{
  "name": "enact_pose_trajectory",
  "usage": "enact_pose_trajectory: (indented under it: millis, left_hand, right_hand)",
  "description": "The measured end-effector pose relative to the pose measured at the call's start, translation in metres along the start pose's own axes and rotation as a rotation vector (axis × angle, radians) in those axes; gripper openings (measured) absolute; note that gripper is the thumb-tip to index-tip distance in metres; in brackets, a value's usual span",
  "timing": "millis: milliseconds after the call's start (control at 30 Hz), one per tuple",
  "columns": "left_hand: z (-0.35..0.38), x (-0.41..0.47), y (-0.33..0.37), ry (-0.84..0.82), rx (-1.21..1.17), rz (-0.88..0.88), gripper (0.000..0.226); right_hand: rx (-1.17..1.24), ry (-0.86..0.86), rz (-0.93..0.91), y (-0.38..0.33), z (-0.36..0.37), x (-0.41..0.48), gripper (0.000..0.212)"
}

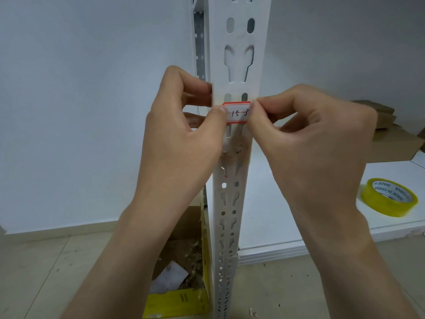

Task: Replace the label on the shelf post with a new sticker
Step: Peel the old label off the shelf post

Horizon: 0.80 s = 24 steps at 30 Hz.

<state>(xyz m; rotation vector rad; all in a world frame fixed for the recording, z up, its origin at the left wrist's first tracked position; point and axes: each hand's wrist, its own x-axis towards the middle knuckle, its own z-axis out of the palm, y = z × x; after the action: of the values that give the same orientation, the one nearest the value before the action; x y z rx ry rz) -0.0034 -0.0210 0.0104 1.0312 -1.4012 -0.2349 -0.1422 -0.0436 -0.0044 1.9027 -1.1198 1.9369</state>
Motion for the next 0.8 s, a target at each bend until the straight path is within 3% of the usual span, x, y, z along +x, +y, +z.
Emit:
enact_pose_trajectory:
  millis: [267, 467, 800]
  left_hand:
    - [0.0, 0.0, -0.001, 0.004, 0.016, 0.002, 0.026]
    - [0.001, 0.0, 0.0, 0.004, 0.008, -0.015, 0.024]
    - [0.001, -0.001, 0.001, 0.006, -0.029, -0.038, 0.021]
  right_hand:
    - [-0.105, -0.044, -0.032, -0.002, -0.001, 0.003, 0.013]
    - [-0.166, -0.099, 0.097, -0.01, 0.001, 0.008, 0.014]
    - [-0.216, -0.093, 0.135, -0.016, 0.003, 0.01, 0.013]
